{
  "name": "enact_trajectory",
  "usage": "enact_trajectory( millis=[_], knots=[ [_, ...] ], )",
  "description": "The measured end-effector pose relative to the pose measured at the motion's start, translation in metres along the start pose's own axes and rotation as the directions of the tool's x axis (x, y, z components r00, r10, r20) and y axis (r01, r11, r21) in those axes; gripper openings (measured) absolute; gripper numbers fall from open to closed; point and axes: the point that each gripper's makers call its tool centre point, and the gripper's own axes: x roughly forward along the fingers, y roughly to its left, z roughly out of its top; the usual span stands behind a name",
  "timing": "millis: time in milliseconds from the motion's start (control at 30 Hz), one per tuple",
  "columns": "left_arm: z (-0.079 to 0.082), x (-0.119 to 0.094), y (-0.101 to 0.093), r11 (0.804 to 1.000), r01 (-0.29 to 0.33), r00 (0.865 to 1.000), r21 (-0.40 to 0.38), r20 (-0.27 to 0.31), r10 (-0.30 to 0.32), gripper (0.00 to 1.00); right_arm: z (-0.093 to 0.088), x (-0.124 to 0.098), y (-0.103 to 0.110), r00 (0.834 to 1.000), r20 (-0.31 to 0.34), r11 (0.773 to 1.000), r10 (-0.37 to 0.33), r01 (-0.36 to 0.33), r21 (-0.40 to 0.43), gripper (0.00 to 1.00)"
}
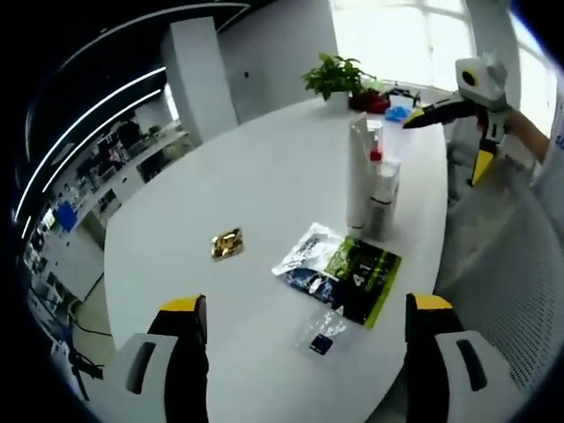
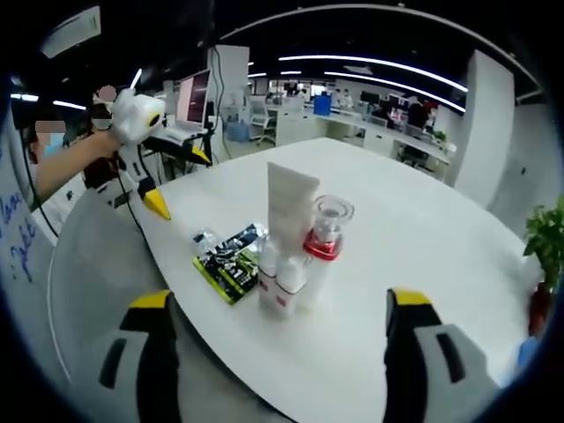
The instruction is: Arrange the skincare products in the storage area until every visible bottle or jar stands upright without overlapping.
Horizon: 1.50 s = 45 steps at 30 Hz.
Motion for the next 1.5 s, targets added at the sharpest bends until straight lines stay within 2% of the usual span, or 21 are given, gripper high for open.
enact_trajectory(
  millis=[333,500,767,800,933,1033,1133,1233,1300,1433,1500],
  knots=[
    [0.005,-0.012,-0.001,0.996,-0.053,0.996,-0.071,0.071,0.058,0.96,0.002,-0.003,0.000,1.000,0.018,1.000,0.000,0.001,-0.030,1.00],
    [0.005,-0.021,0.002,0.988,-0.105,0.988,-0.109,0.098,0.116,0.97,0.000,-0.004,0.002,1.000,0.013,0.999,0.011,-0.010,-0.031,1.00],
    [-0.002,-0.037,0.010,0.964,-0.184,0.969,-0.193,0.126,0.211,0.97,0.005,-0.004,0.008,0.999,0.032,0.998,0.039,-0.038,-0.041,1.00],
    [-0.001,-0.040,0.013,0.956,-0.200,0.963,-0.213,0.139,0.233,0.97,0.006,-0.003,0.009,0.998,0.036,0.998,0.045,-0.043,-0.039,1.00],
    [-0.002,-0.052,0.020,0.942,-0.229,0.950,-0.245,0.157,0.272,0.97,0.011,-0.002,0.014,0.997,0.051,0.998,0.051,-0.050,-0.022,1.00],
    [-0.006,-0.058,0.025,0.940,-0.219,0.950,-0.260,0.164,0.267,0.97,0.014,-0.001,0.016,0.997,0.058,0.999,0.047,-0.048,0.004,1.00],
    [-0.007,-0.065,0.032,0.933,-0.243,0.941,-0.265,0.169,0.294,0.97,0.018,-0.001,0.021,0.996,0.082,0.999,0.036,-0.039,0.030,1.00],
    [-0.009,-0.070,0.039,0.930,-0.256,0.939,-0.262,0.161,0.303,0.97,0.019,0.001,0.021,0.995,0.096,0.998,0.000,-0.006,0.064,1.00],
    [-0.009,-0.073,0.040,0.934,-0.246,0.943,-0.258,0.159,0.293,0.97,0.018,0.001,0.022,0.997,0.071,0.996,-0.022,0.015,0.090,1.00],
    [-0.006,-0.076,0.040,0.950,-0.206,0.952,-0.234,0.176,0.250,0.97,0.021,-0.001,0.022,0.995,0.059,0.994,-0.075,0.070,0.088,1.00],
    [-0.003,-0.076,0.041,0.955,-0.199,0.952,-0.217,0.187,0.241,0.97,0.024,-0.002,0.021,0.993,0.054,0.991,-0.104,0.098,0.095,1.00]
  ],
)
